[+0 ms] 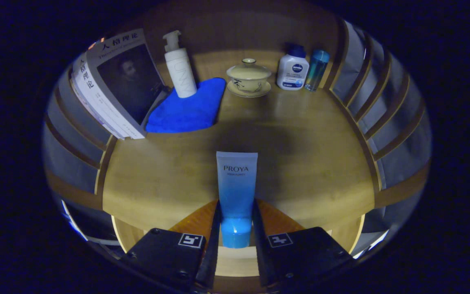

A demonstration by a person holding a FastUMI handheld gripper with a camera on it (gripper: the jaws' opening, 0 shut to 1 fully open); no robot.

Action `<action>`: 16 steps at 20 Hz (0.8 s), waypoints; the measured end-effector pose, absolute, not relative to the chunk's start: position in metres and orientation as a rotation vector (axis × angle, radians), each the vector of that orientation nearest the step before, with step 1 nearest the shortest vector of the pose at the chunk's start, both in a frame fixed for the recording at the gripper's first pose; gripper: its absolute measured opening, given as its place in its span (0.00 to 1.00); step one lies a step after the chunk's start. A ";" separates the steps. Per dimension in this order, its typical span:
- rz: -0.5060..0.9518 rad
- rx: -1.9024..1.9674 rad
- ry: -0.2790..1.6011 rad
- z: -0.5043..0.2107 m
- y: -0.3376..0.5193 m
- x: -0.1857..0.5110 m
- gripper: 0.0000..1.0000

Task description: Pull open the drawer, take out the items inside it, and place them on the countertop above the cabinet.

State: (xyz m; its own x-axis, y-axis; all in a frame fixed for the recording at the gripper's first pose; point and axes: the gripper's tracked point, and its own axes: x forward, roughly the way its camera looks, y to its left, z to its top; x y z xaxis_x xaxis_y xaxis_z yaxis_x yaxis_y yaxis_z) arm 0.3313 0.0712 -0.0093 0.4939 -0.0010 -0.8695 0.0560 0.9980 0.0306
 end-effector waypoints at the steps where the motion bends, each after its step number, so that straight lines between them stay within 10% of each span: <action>1: -0.032 0.060 1.054 -0.009 0.071 0.332 0.44; 16: -0.047 0.076 0.940 0.022 0.069 0.321 0.74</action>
